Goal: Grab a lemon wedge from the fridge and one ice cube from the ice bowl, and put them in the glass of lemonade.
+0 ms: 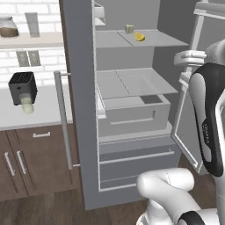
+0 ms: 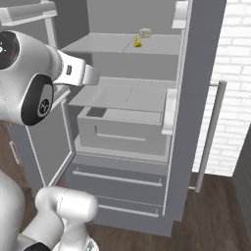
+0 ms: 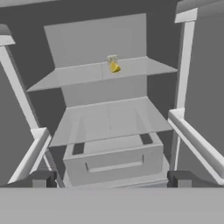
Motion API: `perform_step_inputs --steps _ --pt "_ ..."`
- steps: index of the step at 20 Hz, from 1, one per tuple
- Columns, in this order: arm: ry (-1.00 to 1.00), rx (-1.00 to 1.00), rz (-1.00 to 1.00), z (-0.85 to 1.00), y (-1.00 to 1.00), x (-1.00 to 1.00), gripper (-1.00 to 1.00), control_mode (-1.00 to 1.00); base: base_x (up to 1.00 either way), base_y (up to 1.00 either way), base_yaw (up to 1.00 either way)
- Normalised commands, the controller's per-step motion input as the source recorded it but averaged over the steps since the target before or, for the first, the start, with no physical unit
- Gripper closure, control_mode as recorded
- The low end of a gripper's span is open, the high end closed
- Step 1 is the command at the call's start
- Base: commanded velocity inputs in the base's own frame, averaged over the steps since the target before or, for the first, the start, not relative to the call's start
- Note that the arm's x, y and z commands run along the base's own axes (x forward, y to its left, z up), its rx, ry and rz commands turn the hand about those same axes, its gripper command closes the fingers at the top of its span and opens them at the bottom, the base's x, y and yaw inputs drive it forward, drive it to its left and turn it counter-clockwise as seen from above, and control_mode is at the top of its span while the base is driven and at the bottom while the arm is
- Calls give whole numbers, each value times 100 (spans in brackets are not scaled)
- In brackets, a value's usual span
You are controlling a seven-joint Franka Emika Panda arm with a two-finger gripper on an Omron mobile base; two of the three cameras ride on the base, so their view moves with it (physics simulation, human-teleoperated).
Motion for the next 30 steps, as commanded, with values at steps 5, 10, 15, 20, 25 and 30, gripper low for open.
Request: perform_step_inputs --steps 5,10,15,20,25,30 --pt "0 0 0 0 0 0 -100 100 57 4 0" --pt "0 0 0 0 0 0 -100 100 67 12 0" --pt "0 0 0 0 0 0 -100 100 49 0 0" --pt "0 0 0 0 0 0 -100 100 51 0 0" --pt "0 0 0 0 0 0 -100 100 26 -17 0" --pt "0 0 0 0 0 0 -100 100 1 -13 0"
